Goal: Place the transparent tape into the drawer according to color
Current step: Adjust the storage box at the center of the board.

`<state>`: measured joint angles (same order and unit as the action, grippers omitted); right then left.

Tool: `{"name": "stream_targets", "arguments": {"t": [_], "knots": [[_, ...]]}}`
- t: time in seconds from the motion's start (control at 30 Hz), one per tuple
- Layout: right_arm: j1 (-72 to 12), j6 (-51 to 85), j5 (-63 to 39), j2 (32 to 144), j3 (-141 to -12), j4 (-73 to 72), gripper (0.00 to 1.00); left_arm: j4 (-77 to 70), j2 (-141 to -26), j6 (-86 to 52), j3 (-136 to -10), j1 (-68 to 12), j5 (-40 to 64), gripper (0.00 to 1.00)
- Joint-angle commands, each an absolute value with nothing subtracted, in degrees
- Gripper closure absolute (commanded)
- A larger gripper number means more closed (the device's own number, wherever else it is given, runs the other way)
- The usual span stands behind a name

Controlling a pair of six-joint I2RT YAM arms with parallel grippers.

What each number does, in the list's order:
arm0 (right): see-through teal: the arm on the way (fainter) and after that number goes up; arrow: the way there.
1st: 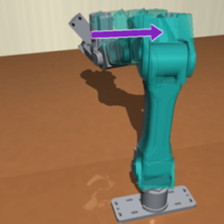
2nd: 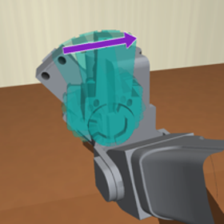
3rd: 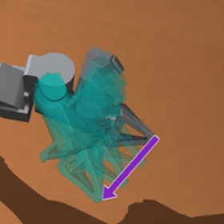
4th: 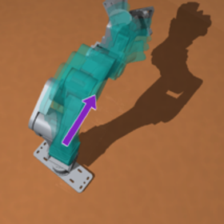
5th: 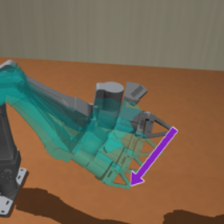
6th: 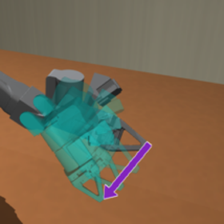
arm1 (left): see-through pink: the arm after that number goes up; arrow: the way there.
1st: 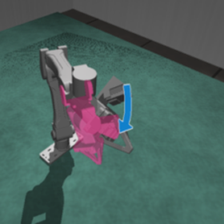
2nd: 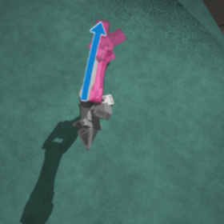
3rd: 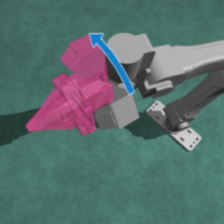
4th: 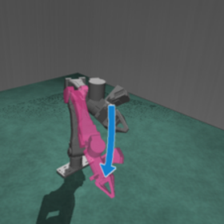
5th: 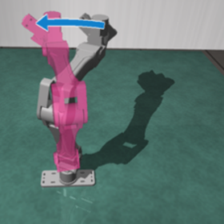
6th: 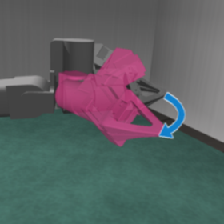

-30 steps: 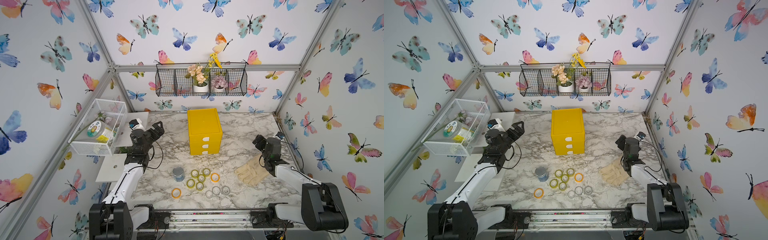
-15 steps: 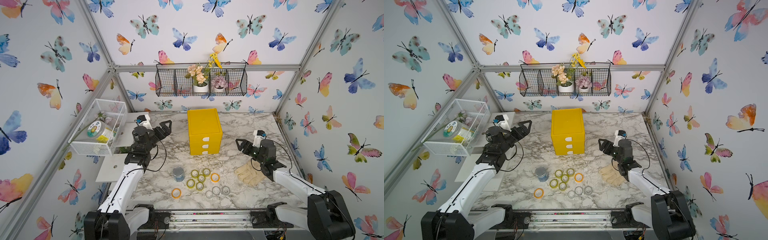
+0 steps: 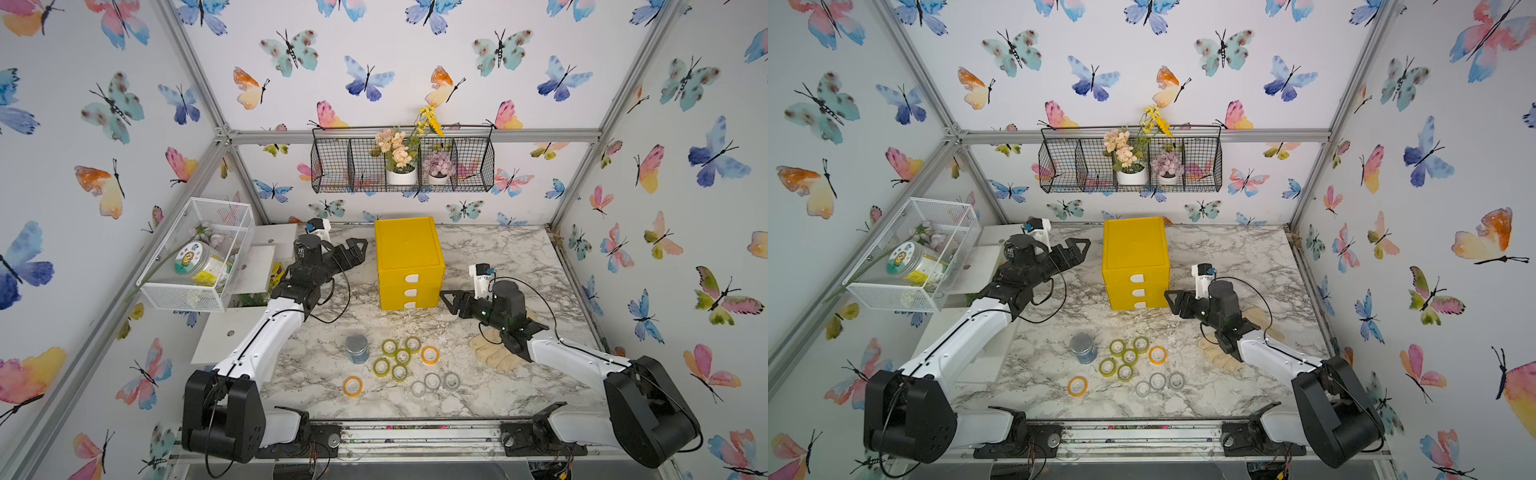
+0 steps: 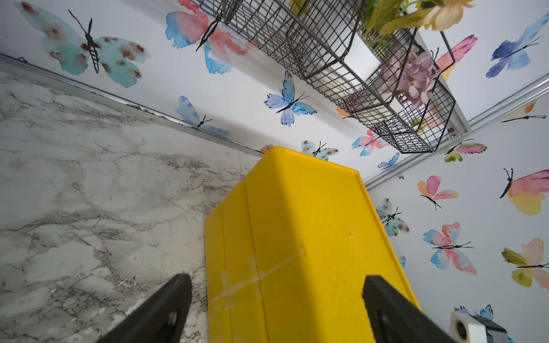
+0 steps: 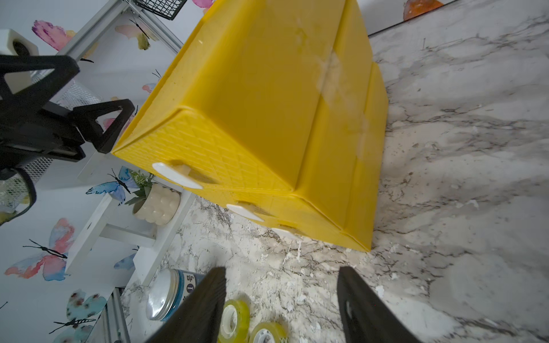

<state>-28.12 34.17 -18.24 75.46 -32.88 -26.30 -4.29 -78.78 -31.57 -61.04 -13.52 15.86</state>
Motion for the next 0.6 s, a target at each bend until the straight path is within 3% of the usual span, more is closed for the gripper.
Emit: {"name": "stream_targets", "arguments": {"t": [0.0, 0.2, 0.57], "knots": [[-28.1, 32.3, -17.4, 76.0, -35.3, -26.2, 0.36, -2.3, -82.0, -26.7, -65.5, -16.3, 12.5, 0.06], [-28.1, 31.8, -16.3, 80.9, -39.7, -25.8, 0.36, 1.4, -88.2, -22.9, -69.9, -20.8, 8.1, 0.13], [-28.1, 28.7, -8.9, 89.3, -52.5, -20.5, 0.37, 3.0, -86.8, -22.8, -66.1, -22.3, 6.6, 0.18]]}}
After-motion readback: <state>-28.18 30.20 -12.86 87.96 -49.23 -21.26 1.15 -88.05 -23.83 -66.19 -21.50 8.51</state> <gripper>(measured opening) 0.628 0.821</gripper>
